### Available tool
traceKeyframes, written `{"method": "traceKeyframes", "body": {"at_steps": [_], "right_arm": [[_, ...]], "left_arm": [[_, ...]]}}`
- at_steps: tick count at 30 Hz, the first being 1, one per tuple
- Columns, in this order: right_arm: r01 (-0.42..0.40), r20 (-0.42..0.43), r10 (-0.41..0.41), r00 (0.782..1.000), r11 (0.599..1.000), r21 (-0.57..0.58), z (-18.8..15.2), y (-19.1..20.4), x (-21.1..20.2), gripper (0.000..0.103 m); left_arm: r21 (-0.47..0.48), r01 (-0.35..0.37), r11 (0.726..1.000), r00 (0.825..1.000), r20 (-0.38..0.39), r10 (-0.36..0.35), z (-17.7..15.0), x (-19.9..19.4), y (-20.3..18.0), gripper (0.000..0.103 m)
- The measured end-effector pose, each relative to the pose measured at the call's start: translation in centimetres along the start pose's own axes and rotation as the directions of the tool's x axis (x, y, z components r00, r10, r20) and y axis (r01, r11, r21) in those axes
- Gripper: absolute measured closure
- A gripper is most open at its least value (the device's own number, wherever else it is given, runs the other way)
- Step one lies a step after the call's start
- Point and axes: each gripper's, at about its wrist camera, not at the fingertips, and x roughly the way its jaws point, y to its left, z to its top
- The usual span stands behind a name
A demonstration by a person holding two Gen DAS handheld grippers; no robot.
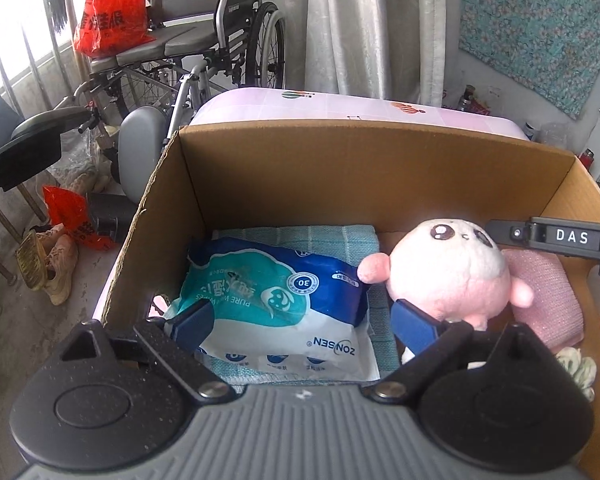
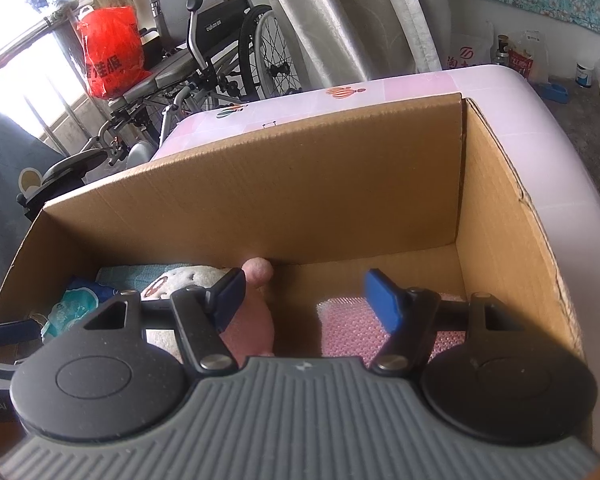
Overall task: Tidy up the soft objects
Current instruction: 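Open both grippers and withdraw them up from the plush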
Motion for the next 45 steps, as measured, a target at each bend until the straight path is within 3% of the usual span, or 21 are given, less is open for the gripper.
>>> {"method": "traceKeyframes", "body": {"at_steps": [14, 21, 25, 27, 29, 31, 33, 36, 40, 43, 45], "right_arm": [[-0.007, 0.004, 0.007, 1.000, 1.000, 0.022, -0.3, -0.3, -0.2, 0.036], [-0.009, 0.018, 0.008, 1.000, 1.000, 0.029, -0.4, -0.4, -0.6, 0.036], [0.037, 0.089, -0.042, 0.995, 0.998, 0.055, -0.7, -0.6, -1.7, 0.039], [0.089, 0.157, -0.094, 0.983, 0.995, 0.036, -0.7, -0.2, -2.4, 0.041], [0.097, 0.221, -0.096, 0.971, 0.995, 0.006, -0.6, 0.2, -3.3, 0.041], [0.109, 0.290, -0.104, 0.951, 0.994, -0.001, -0.6, 0.6, -5.4, 0.041], [0.129, 0.325, -0.121, 0.938, 0.992, -0.003, -0.3, 1.1, -7.7, 0.040], [0.164, 0.360, -0.135, 0.923, 0.985, -0.051, 1.0, 2.1, -12.2, 0.040], [0.159, 0.377, -0.094, 0.921, 0.976, -0.146, 1.1, 3.6, -19.4, 0.044], [0.143, 0.395, -0.047, 0.918, 0.966, -0.216, -0.5, 4.6, -24.5, 0.044], [0.170, 0.396, -0.055, 0.917, 0.950, -0.262, -1.3, 5.1, -26.2, 0.044]], "left_arm": [[0.013, -0.034, 0.999, 0.999, 0.014, 0.033, 0.1, -0.3, -0.5, 0.007], [-0.038, -0.027, 0.999, 0.999, 0.017, 0.028, 0.0, -0.3, 0.6, 0.009], [-0.028, -0.076, 0.997, 0.996, 0.034, 0.077, 0.3, -0.3, 0.3, 0.010], [-0.008, -0.111, 0.994, 0.993, 0.026, 0.111, 0.5, -0.1, -0.1, 0.010], [0.023, -0.134, 0.991, 0.991, 0.008, 0.134, 0.7, 0.3, -0.6, 0.009], [0.049, -0.137, 0.989, 0.990, 0.028, 0.135, 0.7, 0.1, -1.0, 0.009], [0.063, -0.083, 0.995, 0.996, 0.043, 0.081, 0.6, -0.2, -1.1, 0.011], [0.047, -0.039, 0.998, 0.986, 0.163, 0.031, 0.0, -2.2, -0.8, 0.018], [-0.020, -0.081, 0.996, 0.960, 0.267, 0.084, -1.3, -6.3, -1.0, 0.031], [0.009, -0.069, 0.998, 0.953, 0.297, 0.064, -2.6, -8.7, -1.8, 0.031], [0.044, -0.101, 0.994, 0.943, 0.322, 0.082, -3.0, -10.0, -2.6, 0.031]]}}
